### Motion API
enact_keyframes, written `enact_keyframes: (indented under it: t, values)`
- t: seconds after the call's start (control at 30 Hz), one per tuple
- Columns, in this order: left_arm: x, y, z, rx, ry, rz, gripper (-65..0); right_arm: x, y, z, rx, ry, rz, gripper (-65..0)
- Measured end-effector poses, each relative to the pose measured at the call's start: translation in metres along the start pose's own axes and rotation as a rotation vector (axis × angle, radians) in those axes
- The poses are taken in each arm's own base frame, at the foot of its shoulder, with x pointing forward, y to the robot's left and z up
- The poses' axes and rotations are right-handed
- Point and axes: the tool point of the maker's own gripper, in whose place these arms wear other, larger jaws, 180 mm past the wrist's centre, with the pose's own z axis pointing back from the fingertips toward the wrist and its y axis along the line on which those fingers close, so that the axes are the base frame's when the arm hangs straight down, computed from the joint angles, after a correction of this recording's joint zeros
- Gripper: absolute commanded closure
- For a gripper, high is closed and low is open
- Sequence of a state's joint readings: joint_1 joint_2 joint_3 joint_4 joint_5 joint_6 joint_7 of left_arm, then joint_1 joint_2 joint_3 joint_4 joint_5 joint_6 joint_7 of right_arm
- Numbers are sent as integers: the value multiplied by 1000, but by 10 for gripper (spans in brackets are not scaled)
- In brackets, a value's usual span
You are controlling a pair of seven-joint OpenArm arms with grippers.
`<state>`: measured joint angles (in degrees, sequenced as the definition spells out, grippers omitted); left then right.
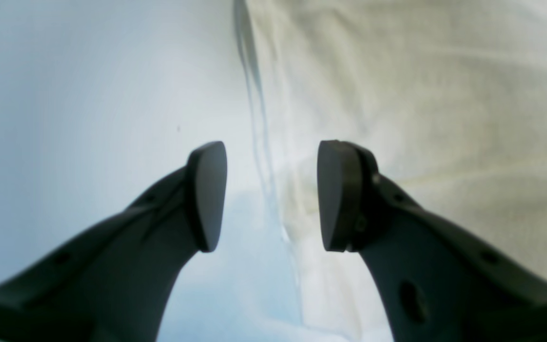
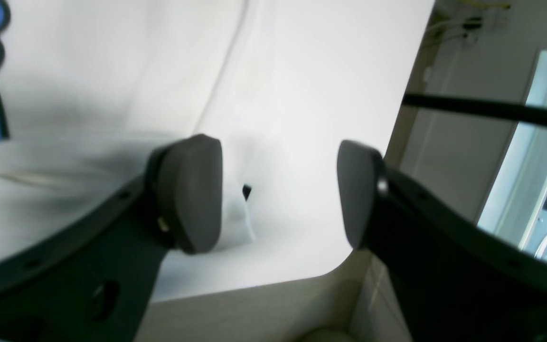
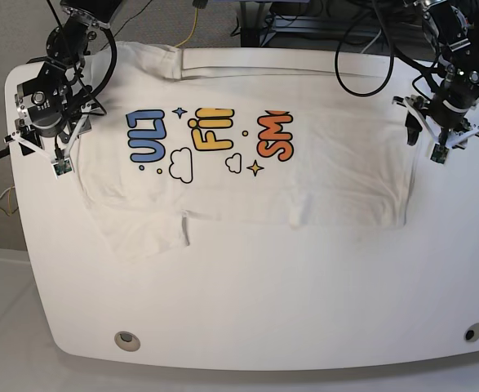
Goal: Fold the T-shirt properly
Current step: 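Move both grippers outward to the shirt's side edges near the hem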
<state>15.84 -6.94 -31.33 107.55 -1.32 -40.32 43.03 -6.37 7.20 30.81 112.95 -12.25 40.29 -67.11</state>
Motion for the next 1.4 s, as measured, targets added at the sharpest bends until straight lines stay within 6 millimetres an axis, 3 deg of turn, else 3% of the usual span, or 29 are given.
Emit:
enact_keyframes:
  t: [0.23, 0.57, 0.8, 0.9, 1.13, 1.4]
  values:
    - [13, 19, 1, 38, -18, -37, -292, 25, -14, 3, -30, -50, -22, -387]
    - [55, 49, 2, 101, -106, -71, -293, 64, -39, 3, -55, -84, -73, -391]
    - [74, 52, -1, 103, -147, -68, -295, 83, -50, -7, -35, -82, -107, -392]
    - [74, 50, -9, 85, -138, -55, -295, 87, -46, -14, -9, -74, -116, -392]
    - [46, 66, -35, 62, 33, 0, -295, 98, -41, -28, 48, -62, -135, -392]
    - [46, 76, -55, 33, 61, 65, -295, 109, -34, -42, 108, -48, -152, -392]
